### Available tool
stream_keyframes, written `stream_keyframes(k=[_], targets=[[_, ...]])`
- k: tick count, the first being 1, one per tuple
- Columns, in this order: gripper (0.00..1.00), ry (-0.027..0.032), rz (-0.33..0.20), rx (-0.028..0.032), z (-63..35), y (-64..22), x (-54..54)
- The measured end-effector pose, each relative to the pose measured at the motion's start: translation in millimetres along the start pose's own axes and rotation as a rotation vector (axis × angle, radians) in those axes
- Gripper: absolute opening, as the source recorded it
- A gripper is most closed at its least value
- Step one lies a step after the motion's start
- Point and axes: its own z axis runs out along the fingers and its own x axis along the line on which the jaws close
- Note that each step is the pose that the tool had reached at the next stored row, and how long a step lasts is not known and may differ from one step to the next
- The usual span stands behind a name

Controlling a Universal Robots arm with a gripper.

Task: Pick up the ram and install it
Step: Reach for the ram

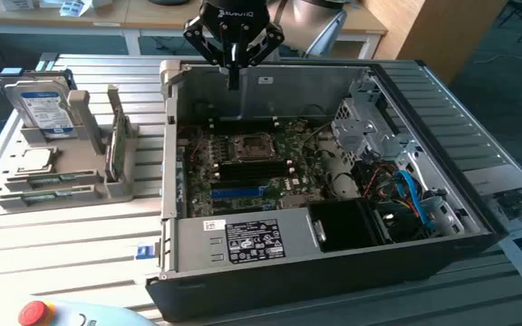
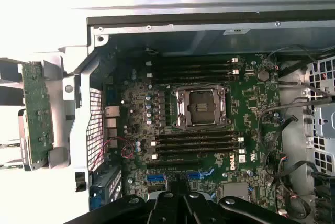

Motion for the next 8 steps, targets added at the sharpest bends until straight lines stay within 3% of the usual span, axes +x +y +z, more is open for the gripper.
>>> stream_keyframes(k=[8], targets=[[0.10, 0.0000, 0.000, 0.0000, 0.0, 0.0, 0.0]])
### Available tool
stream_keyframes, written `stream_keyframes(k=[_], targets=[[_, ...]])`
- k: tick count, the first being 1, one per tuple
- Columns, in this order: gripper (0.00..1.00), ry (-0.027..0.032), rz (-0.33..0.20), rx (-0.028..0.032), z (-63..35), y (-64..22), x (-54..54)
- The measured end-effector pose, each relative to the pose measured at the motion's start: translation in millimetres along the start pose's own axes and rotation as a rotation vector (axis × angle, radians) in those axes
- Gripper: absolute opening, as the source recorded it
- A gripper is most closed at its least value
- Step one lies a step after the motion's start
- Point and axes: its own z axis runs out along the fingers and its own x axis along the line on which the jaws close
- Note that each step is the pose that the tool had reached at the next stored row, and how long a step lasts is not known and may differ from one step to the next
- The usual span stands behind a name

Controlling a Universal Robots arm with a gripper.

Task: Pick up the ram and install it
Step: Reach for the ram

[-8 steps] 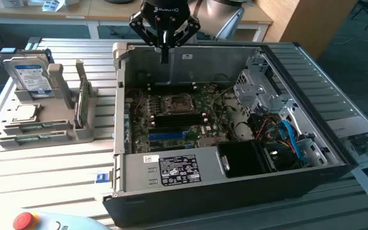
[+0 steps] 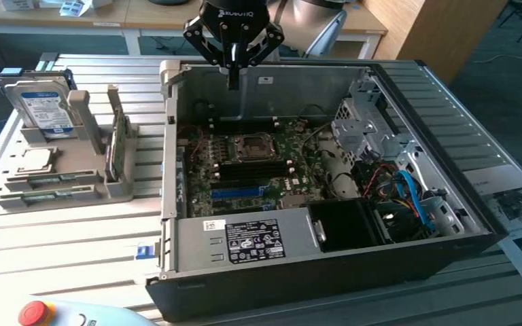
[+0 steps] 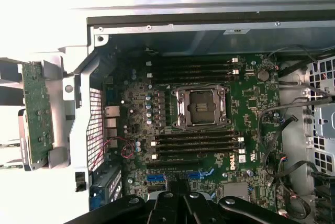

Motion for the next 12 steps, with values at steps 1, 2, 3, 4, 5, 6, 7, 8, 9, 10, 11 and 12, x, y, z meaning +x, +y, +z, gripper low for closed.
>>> stream_keyframes(k=[1, 2, 3, 4, 5, 6, 7, 8, 9, 10, 11, 12], targets=[[0.10, 0.0000, 0.000, 0.0000, 0.0, 0.0, 0.0], [0.10, 0.0000, 0.000, 0.0000, 0.0, 0.0, 0.0], [0.10, 0.0000, 0.000, 0.0000, 0.0, 0.0, 0.1], [0.10, -0.0001, 0.000, 0.0000, 0.0, 0.0, 0.4], [0.10, -0.0001, 0.000, 0.0001, 0.0, 0.1, 0.9], [0.10, 0.0000, 0.000, 0.0000, 0.0, 0.2, 1.6], [0.10, 0.0000, 0.000, 0.0000, 0.0, 0.4, 2.3], [0.10, 0.0000, 0.000, 0.0000, -0.1, 0.5, 3.1], [0.10, 0.0000, 0.000, 0.0000, -0.1, 0.7, 4.0], [0.10, 0.0000, 0.000, 0.0000, -0.1, 0.9, 4.9], [0.10, 0.0000, 0.000, 0.0000, -0.1, 1.0, 5.7], [0.10, 0.0000, 0.000, 0.0000, -0.1, 1.2, 6.6]])
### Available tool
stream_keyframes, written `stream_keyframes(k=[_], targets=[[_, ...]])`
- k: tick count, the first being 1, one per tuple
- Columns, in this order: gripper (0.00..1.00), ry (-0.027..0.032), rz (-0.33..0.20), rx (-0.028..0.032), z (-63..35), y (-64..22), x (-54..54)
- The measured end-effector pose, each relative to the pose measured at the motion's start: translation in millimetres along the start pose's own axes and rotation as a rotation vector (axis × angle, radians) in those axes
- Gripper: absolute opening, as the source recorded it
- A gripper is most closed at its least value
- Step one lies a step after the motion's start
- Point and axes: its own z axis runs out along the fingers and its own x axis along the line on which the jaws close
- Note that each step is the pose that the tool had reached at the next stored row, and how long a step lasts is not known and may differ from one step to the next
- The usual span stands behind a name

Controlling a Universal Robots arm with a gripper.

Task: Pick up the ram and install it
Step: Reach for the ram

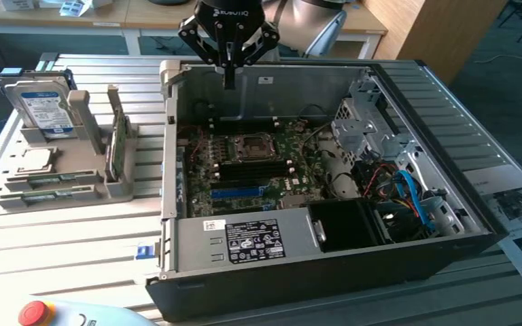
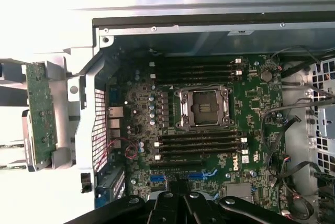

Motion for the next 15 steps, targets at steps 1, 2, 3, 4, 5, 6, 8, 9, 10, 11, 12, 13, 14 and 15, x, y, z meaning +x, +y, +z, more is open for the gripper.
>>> stream_keyframes(k=[1, 2, 3, 4, 5, 6, 8, 9, 10, 11, 12, 13, 14, 15], targets=[[0.10, 0.0000, 0.000, 0.0000, 0.0, 0.1, 0.9], [0.10, 0.0000, 0.000, 0.0000, 0.0, 0.2, 1.7], [0.10, 0.0000, 0.000, 0.0001, -0.1, 0.3, 2.7], [0.10, 0.0000, 0.000, 0.0000, -0.1, 0.4, 3.6], [0.10, 0.0000, 0.000, 0.0000, -0.1, 0.5, 4.5], [0.10, 0.0000, 0.000, 0.0000, -0.1, 0.6, 5.5], [0.10, 0.0000, 0.000, 0.0000, -0.1, 0.8, 7.5], [0.10, -0.0001, 0.000, 0.0000, -0.1, 0.9, 8.4], [0.10, 0.0000, 0.000, 0.0000, -0.2, 1.0, 9.4], [0.10, 0.0000, 0.000, 0.0000, -0.2, 1.1, 10.3], [0.10, 0.0000, 0.000, 0.0000, -0.2, 1.2, 11.2], [0.10, 0.0000, 0.000, 0.0000, -0.2, 1.3, 12.1], [0.10, 0.0000, 0.000, 0.0000, -0.2, 1.3, 12.9], [0.10, 0.0000, 0.000, 0.0001, -0.3, 1.4, 14.0]])
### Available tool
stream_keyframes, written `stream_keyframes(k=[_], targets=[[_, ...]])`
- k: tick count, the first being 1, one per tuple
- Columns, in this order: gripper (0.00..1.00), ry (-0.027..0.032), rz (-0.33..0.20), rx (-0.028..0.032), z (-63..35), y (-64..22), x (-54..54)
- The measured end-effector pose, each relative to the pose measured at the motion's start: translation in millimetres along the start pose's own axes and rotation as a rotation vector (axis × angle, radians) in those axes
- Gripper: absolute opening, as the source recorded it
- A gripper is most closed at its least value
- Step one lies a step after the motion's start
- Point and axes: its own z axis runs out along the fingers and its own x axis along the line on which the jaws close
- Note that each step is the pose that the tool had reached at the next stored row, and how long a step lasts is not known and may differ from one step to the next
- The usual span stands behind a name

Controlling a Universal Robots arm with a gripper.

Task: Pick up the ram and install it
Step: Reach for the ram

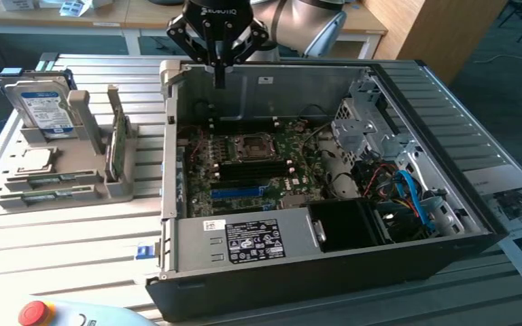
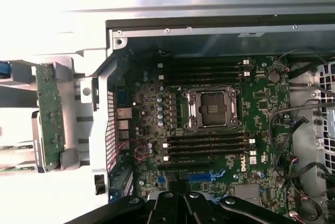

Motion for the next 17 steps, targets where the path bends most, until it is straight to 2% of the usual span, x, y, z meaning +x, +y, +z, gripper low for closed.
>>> stream_keyframes(k=[17], targets=[[0.10, 0.0000, 0.000, 0.0000, -0.3, 1.5, 15.0]])
